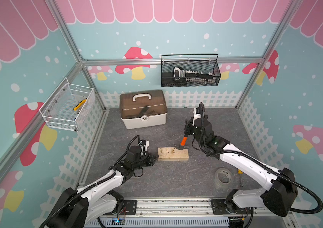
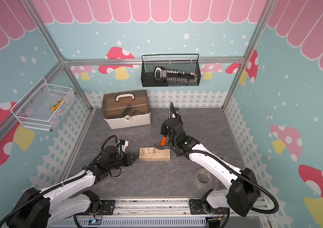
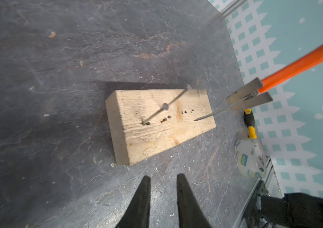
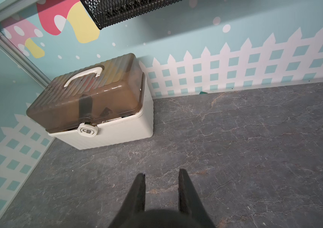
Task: Use a claw hammer to pull out a nail
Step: Remove the nail from the mounting plate, then pick up the nail with the hammer.
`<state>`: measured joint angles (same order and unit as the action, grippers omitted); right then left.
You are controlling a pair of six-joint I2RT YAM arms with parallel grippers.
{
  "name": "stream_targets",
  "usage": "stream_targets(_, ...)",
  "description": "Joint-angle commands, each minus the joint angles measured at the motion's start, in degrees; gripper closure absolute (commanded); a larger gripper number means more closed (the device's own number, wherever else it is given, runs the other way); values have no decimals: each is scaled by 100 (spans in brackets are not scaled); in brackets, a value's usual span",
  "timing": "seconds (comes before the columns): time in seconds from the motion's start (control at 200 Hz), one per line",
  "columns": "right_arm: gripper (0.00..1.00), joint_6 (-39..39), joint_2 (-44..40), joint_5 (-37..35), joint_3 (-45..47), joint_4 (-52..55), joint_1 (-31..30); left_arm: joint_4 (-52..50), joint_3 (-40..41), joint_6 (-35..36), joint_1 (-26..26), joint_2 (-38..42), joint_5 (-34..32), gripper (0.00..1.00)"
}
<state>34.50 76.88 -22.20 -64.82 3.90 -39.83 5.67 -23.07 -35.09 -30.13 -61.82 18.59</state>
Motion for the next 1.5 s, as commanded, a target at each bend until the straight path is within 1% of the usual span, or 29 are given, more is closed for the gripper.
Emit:
stream_targets(0.0, 100, -127, -9, 357, -538, 312, 3, 124, -463, 789, -307, -93, -81, 69)
stream_targets(0.095, 100, -129, -12, 502, -713, 628, 9, 326, -697, 1113, -593, -285, -102, 62)
stream_targets(0.18, 100, -103, -63, 562, -729, 705, 11, 607, -883, 1252, -779, -542, -59, 56)
stream_targets(0.335, 100, -84, -120, 578, -734, 761, 10, 1058, -1224, 1435, -1004, -1298, 262, 55)
stream_targets(0.53, 100, -40, -182, 601, -708, 773, 15, 1700, -1279, 1347, -1065, -2002, 592, 61)
stream_targets(0.59, 100, -40, -191, 616, -708, 795, 11, 1785, -1325, 1330, -1067, -2164, 676, 62)
stream_targets(0.645, 100, -57, -191, 636, -717, 804, 13, 1801, -1379, 1345, -1066, -2295, 736, 65)
stream_targets(0.81, 100, -111, -178, 664, -742, 831, 26, 1832, -1455, 1390, -1068, -2533, 817, 78)
stream_targets(0.91, 100, -178, -169, 719, -741, 832, 37, 1826, -1464, 1405, -1069, -2563, 806, 89)
stream_targets(1.016, 100, -363, -156, 733, -702, 809, 46, 1756, -1455, 1434, -1068, -2507, 775, 94)
stream_targets(1.101, 100, -627, -199, 832, -527, 581, 46, 1646, -1463, 1469, -1056, -2435, 774, 99)
stream_targets(1.206, 100, -847, -303, 930, -183, 170, 39, 1541, -1493, 1478, -1048, -2361, 776, 100)
stream_targets(1.341, 100, -1138, -347, 1323, 122, -342, 46, 1417, -1614, 1486, -1022, -2352, 930, 100)
stream_targets(1.496, 100, -1294, -376, 1385, 459, -832, 46, 1236, -1716, 1464, -983, -2315, 1102, 100)
